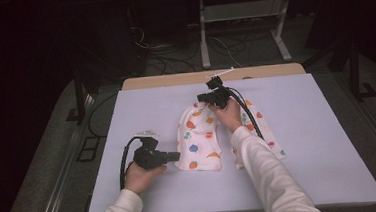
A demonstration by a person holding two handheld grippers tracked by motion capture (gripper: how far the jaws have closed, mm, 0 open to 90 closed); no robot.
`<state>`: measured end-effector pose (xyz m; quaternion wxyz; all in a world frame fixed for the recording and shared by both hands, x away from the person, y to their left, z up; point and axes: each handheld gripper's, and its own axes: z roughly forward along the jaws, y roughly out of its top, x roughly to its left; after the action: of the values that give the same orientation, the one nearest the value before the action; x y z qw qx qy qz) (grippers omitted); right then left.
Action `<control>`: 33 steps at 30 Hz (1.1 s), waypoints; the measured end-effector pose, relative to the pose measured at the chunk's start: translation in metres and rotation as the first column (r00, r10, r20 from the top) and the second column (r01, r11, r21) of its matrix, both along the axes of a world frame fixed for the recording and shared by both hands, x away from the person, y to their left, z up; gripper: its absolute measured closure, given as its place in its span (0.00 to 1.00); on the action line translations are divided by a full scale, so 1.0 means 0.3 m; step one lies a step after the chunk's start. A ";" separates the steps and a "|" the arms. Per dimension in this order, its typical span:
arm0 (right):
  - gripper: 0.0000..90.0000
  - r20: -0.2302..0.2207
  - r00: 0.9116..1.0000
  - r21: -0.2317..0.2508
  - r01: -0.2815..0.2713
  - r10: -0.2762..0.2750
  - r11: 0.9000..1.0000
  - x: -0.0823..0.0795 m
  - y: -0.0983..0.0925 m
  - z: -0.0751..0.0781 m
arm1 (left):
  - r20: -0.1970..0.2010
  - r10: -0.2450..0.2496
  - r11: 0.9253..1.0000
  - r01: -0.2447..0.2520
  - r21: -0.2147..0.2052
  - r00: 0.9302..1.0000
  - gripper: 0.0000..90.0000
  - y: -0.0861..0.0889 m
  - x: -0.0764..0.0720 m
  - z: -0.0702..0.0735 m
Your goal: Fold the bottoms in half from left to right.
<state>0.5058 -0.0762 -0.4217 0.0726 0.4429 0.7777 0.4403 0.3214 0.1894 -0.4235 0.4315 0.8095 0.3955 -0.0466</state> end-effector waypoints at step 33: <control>0.97 0.022 0.999 0.022 0.049 -0.050 0.999 -0.017 -0.152 0.067 | 0.111 -0.139 0.989 0.144 -0.040 0.984 1.00 -0.221 -0.014 0.124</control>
<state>0.5009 -0.1216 -0.4016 0.0874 0.4578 0.7607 0.4518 0.3173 0.1232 -0.3864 0.4672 0.8263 0.3118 -0.0429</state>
